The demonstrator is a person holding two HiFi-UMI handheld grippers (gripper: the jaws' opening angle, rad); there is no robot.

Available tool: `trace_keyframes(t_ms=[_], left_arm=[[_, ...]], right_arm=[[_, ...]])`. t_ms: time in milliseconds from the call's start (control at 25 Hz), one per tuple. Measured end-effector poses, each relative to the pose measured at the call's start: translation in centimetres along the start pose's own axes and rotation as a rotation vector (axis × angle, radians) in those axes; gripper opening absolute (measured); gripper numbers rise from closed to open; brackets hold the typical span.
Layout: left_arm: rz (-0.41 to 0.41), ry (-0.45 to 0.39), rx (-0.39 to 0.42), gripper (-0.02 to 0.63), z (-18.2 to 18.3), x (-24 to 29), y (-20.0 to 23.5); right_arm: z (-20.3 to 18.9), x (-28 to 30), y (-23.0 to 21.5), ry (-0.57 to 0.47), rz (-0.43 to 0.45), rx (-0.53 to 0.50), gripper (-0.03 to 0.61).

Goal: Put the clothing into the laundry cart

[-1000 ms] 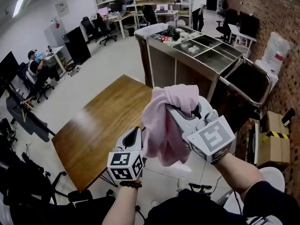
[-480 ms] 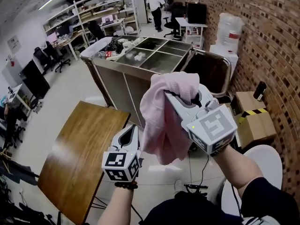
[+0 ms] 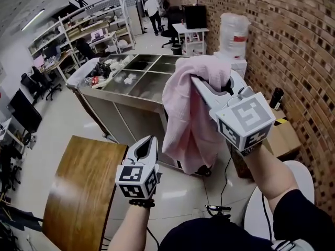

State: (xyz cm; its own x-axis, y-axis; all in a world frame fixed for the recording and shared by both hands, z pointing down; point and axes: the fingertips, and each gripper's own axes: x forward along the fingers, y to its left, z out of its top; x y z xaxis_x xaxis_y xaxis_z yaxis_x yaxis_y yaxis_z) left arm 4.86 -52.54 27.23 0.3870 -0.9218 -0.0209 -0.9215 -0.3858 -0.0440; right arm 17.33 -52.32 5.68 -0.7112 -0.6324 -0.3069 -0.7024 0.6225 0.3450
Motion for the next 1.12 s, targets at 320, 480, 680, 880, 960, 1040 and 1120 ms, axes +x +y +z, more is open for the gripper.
trace_keyframes(t_ms=[320,480,680,880,960,1040,1120], left_arm=[[-0.049,0.001,0.008,0.002,-0.2,5.3,-1.2],[-0.062,0.001,0.011,0.002,-0.4,7.5,-1.5],[-0.061,-0.006,0.008,0.002,-0.2,9.5,-1.3],[-0.056,0.007,0.007,0.002,-1.2,11.3,-0.4],[-0.054,0.015,0.005,0.002,-1.7,12.0,0.1],[-0.052,0.024,0.005,0.002,-2.1,12.9,0.5],[-0.052,0.033,0.006,0.002,-2.5,13.7,0.8]], right_arm=[[-0.6,1.6,-6.2,0.009,-0.064,-0.022,0.112],[-1.0,2.7,-8.8,0.016,-0.09,-0.035,0.112],[-1.7,4.3,-12.1,0.029,-0.129,-0.045,0.112],[-5.6,5.9,-15.6,0.083,-0.181,-0.035,0.112],[-8.0,6.6,-16.9,0.117,-0.202,-0.028,0.112],[-10.6,7.4,-18.3,0.159,-0.219,-0.017,0.111],[-13.6,8.1,-19.5,0.21,-0.23,-0.001,0.112]])
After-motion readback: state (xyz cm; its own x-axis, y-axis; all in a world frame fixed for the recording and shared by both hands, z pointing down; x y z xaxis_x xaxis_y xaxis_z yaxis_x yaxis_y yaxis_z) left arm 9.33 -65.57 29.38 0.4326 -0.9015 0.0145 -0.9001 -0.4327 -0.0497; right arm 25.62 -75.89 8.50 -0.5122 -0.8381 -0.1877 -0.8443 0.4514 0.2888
